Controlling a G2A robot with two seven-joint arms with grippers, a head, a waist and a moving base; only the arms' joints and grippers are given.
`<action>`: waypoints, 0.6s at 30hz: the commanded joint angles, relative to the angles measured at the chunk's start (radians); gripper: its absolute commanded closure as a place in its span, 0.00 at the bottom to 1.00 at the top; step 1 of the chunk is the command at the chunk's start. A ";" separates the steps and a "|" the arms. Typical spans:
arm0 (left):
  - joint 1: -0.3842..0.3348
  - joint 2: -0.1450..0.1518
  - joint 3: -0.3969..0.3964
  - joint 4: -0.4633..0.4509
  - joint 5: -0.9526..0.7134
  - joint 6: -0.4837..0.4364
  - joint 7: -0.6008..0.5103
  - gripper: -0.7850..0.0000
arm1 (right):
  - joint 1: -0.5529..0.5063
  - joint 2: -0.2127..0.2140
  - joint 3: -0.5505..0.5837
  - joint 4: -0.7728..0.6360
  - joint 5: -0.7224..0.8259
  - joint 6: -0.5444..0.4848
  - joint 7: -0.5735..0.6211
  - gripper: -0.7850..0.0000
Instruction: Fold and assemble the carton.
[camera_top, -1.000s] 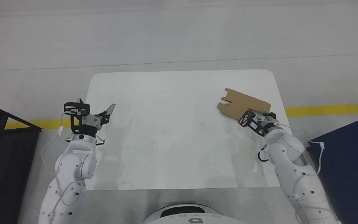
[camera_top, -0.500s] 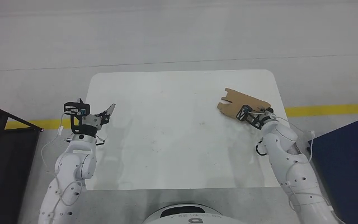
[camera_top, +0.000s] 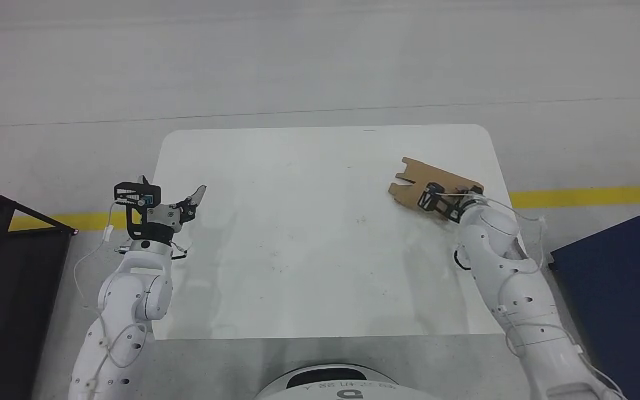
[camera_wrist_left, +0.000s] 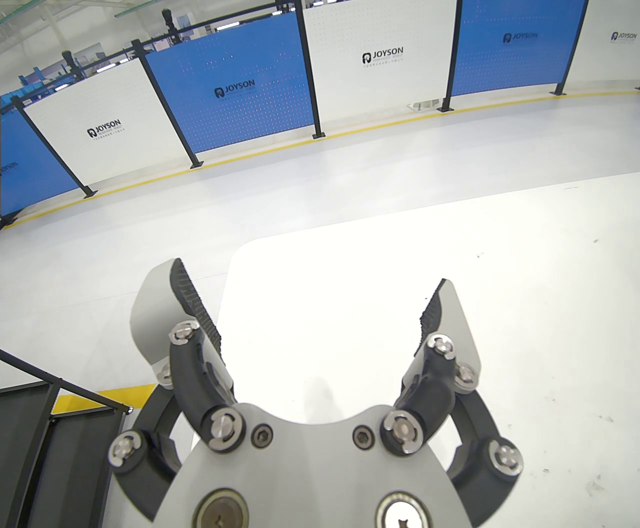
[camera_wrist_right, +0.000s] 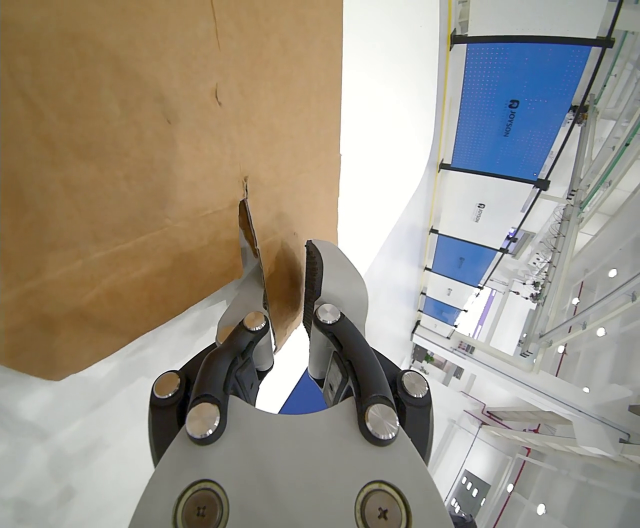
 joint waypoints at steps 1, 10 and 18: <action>0.000 0.000 0.000 0.000 0.000 0.000 0.000 0.00 | 0.018 -0.003 -0.009 0.021 -0.003 0.004 0.006 0.77; 0.000 0.000 0.000 0.000 0.000 0.000 0.000 0.00 | 0.042 -0.013 -0.003 0.037 0.021 0.107 -0.038 1.00; 0.000 0.000 0.000 0.000 0.000 0.000 0.000 0.00 | -0.108 -0.020 0.061 -0.079 0.033 0.535 -0.181 1.00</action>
